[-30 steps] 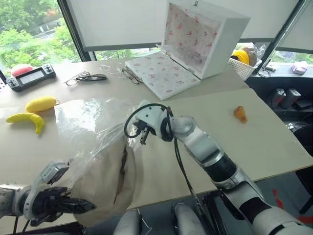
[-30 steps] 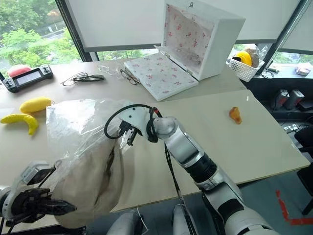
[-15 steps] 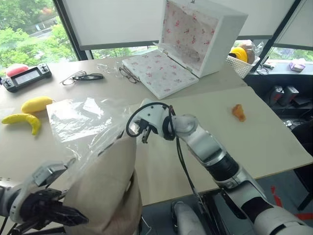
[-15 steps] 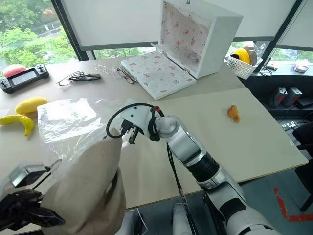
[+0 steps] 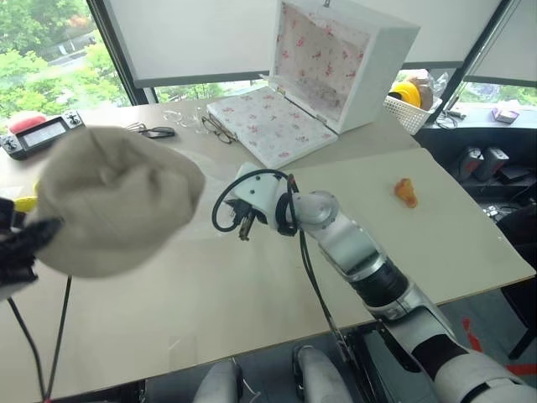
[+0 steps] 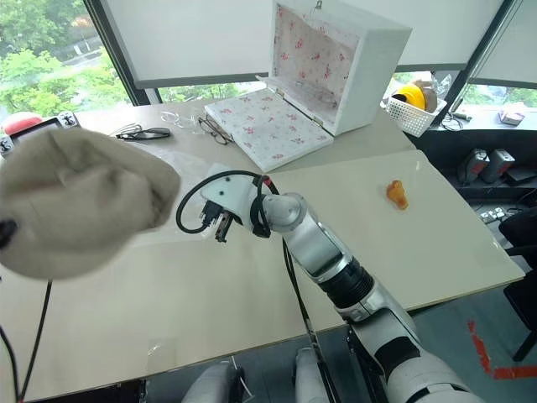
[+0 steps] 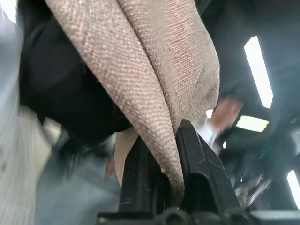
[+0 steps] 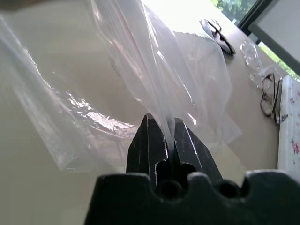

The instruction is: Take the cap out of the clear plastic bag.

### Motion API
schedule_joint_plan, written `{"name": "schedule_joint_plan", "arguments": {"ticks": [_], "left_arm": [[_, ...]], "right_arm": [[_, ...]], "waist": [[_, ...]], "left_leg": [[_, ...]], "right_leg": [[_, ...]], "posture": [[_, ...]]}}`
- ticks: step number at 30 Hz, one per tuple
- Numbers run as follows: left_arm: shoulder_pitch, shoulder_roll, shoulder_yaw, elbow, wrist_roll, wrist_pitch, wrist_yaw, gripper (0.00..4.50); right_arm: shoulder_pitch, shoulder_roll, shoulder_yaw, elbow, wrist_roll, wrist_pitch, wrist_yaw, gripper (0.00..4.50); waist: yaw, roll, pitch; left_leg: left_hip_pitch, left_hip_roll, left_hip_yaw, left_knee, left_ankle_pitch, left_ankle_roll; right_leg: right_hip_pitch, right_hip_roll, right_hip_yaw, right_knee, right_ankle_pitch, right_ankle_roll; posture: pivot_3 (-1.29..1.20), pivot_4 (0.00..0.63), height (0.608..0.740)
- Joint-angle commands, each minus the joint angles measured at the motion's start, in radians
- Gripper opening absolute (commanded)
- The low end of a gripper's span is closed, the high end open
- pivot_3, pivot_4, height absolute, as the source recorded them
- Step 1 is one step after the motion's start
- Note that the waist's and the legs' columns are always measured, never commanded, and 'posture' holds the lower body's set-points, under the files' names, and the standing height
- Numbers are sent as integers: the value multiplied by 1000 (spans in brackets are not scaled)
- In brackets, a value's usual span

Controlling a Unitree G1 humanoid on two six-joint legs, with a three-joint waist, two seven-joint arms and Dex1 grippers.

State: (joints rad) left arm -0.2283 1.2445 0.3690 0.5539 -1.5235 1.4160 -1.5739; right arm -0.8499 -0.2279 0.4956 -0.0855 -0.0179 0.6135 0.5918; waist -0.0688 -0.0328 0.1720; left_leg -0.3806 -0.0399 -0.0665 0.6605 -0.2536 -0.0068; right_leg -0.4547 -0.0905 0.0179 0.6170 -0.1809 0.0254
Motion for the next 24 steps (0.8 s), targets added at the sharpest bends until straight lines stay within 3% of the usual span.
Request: {"name": "schedule_joint_plan", "arguments": {"ticks": [1,5,8,10,13,17,20,24], "left_arm": [[-203,-32,62,321,78,-18,82,30],[-360,-106,125,548,164,-128,241,30],[-352,-160,110,509,280,-255,250,30],[-392,-186,145,590,304,-276,338,30],[-413,-430,270,255,203,-298,797,30],[-346,-669,412,-106,51,-345,1185,30],[-309,-809,455,-332,-74,-420,1421,30],[-272,-918,445,-540,-164,-538,1627,30]], "right_arm": [[9,-49,-70,42,-44,15,-36,0],[9,-47,-68,44,-47,15,-38,0],[9,-47,-64,47,-51,16,-40,0],[10,-51,-65,43,-51,18,-41,0],[23,-77,-75,25,-61,27,-50,0],[65,-141,-105,-20,-82,31,-73,0],[134,-214,-144,-87,-96,9,-76,0],[264,-299,-226,-259,-54,-73,-46,0]], "waist": [[0,-1,-1],[-1,-3,-2],[-2,-4,-2],[0,-4,-2],[15,-4,-2],[33,-5,-2],[32,-5,-2],[40,-6,-2]], "left_leg": [[0,0,0,0,0,0],[-1,-1,-1,1,0,-1],[0,-1,-3,2,0,-1],[-1,-1,-5,2,0,-1],[-1,0,-7,2,1,-2],[-6,-1,-9,8,-1,-4],[-8,-3,-9,10,-2,-3],[-8,-3,-9,10,-2,-3]], "right_leg": [[0,0,0,0,0,0],[-2,-1,0,9,2,-2],[-2,-2,0,9,2,-2],[-3,-2,1,9,2,-3],[-3,-4,0,10,2,-3],[-4,-7,0,9,4,0],[-4,-9,1,7,5,1],[-4,-9,1,7,5,1]], "posture": [[0,150,740],[0,150,740],[0,150,740],[0,150,740],[0,150,740],[0,150,740],[0,150,740],[0,150,740]]}}
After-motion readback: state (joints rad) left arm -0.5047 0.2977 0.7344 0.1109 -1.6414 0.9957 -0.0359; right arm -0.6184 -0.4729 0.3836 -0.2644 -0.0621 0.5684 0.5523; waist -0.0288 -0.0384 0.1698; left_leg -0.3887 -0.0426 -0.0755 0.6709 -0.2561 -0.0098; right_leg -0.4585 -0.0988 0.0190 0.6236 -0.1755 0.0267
